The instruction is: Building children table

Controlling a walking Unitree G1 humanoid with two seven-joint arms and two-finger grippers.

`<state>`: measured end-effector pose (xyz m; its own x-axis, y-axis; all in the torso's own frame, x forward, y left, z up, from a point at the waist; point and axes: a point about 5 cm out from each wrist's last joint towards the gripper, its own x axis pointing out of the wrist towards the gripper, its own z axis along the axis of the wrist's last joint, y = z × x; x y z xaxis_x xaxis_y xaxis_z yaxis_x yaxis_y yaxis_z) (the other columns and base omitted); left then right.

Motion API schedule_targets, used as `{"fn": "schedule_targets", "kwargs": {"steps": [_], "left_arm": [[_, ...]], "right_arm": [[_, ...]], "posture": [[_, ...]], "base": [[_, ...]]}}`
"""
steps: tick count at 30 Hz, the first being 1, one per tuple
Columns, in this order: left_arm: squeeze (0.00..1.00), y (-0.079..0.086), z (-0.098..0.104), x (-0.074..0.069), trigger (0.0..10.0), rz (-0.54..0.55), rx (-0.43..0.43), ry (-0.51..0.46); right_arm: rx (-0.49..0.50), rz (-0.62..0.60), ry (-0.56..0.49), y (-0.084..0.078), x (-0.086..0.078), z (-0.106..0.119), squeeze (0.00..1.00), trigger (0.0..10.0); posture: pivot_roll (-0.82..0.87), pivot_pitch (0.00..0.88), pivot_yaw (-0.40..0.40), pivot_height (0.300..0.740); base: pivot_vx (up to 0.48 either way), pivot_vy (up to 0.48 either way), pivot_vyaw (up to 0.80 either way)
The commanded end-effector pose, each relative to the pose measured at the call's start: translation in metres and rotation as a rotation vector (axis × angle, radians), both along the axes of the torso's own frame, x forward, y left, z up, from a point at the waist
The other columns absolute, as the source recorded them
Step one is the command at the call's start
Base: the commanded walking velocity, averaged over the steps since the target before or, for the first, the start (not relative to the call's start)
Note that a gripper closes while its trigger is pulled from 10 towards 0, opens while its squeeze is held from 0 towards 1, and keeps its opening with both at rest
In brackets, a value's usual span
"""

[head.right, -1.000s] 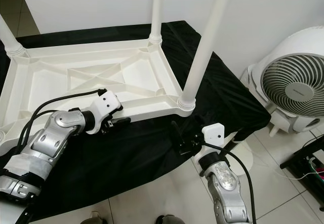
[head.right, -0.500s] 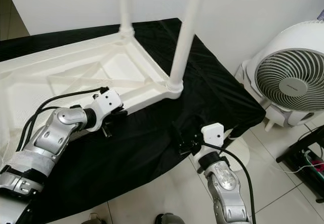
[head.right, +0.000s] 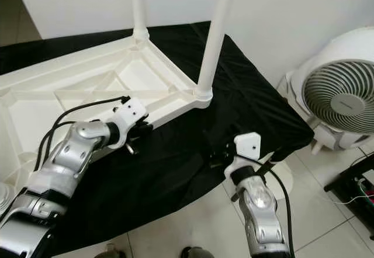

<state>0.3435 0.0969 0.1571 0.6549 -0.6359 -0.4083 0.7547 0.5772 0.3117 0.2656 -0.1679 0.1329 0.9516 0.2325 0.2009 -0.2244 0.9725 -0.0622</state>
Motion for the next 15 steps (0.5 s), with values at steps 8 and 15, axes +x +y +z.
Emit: {"fn": "schedule_targets", "kwargs": {"steps": [8, 15], "left_arm": [[0.00, -0.013, 0.008, 0.023, 0.0, 0.355, -0.032, -0.216], [0.00, -0.034, 0.019, 0.031, 10.0, 0.322, -0.079, -0.238]], "right_arm": [[-0.005, -0.055, 0.024, -0.004, 0.002, -0.005, 0.00, 10.0], [0.004, -0.076, 0.022, -0.003, 0.003, -0.005, 0.00, 10.0]], "posture": [[0.01, 0.095, -0.028, 0.740], [0.00, 0.092, -0.022, 0.740]], "base": [[0.000, 0.000, 0.00], [0.000, 0.000, 0.00]]}}
